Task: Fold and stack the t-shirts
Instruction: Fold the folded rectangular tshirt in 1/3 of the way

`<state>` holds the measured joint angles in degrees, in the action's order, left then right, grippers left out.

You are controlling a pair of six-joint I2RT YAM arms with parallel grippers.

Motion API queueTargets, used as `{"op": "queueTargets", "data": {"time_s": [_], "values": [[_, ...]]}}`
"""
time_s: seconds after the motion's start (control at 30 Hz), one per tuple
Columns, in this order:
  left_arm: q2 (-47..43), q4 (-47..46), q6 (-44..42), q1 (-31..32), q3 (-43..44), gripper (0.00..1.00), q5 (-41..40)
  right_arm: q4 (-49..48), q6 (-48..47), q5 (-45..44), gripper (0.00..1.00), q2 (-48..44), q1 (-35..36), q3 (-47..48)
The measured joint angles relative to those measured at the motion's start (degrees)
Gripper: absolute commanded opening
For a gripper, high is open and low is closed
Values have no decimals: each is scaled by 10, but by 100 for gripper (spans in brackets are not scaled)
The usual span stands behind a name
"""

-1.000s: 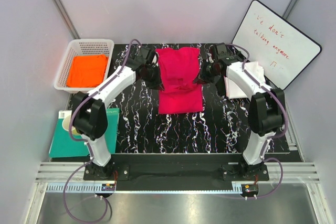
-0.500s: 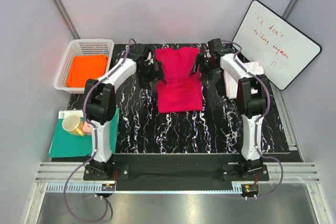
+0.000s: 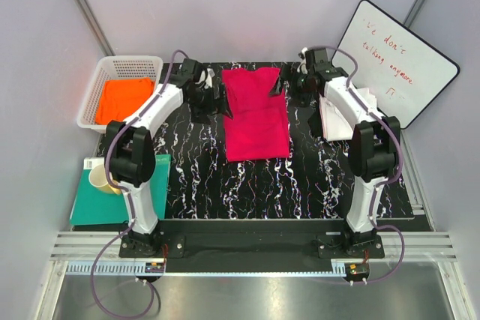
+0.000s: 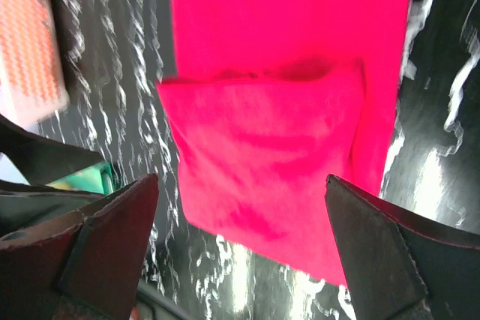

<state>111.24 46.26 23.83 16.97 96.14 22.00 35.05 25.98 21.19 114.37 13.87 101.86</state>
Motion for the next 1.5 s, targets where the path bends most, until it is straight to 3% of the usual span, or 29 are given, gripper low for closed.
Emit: {"op": "queueTargets", "data": {"time_s": [0.07, 0.23, 0.4, 0.63, 0.97, 1.23, 1.43, 1.5], "values": [[-5, -4, 1, -4, -22, 99, 14, -5, 10, 8, 97, -4, 0, -41], [11, -12, 15, -9, -80, 99, 40, 11, 31, 8, 79, -4, 0, -138], [32, -22, 22, -9, -108, 99, 55, 15, 38, 10, 76, -4, -1, -170], [32, -30, 26, -9, -142, 99, 57, 14, 31, 10, 69, 2, -2, -155], [19, -33, 34, -9, -171, 99, 52, 8, 23, 9, 62, 101, -7, -45], [5, -35, 45, -9, -172, 99, 44, 8, 11, 19, 17, 149, -18, 5], [3, -36, 52, -9, -172, 99, 40, 10, 4, 31, 0, 162, -21, 13], [2, -36, 53, -9, -172, 99, 38, 10, 0, 35, 0, 162, -22, 13]]}}
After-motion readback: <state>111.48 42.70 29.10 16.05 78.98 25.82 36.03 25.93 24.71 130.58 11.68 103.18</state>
